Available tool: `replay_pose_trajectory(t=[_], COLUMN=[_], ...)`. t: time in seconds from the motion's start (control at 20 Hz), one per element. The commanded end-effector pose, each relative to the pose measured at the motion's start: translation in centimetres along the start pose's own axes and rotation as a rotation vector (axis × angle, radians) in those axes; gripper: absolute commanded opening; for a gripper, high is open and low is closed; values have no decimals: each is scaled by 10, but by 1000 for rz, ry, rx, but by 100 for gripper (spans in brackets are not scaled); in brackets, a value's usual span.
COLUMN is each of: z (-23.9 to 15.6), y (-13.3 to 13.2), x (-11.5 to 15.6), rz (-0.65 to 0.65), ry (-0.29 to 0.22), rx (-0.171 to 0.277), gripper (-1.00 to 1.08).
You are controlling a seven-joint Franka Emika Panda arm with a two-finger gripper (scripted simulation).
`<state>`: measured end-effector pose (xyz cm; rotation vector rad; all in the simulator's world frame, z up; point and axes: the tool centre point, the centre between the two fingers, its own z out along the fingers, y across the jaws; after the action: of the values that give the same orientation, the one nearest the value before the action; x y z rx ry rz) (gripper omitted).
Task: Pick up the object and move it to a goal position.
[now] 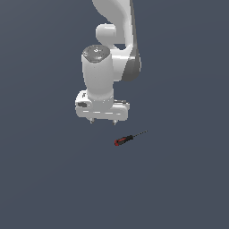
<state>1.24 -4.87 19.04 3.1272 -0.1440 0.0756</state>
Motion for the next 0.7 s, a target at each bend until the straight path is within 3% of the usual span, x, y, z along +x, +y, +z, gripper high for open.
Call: replay_pose_trajectory(t=[0.0,0.65], z=[0,3], y=[0,-13], x=[0,4], rz=[0,-59], ry=[0,-5], rx=[0,-9], gripper=[100,100])
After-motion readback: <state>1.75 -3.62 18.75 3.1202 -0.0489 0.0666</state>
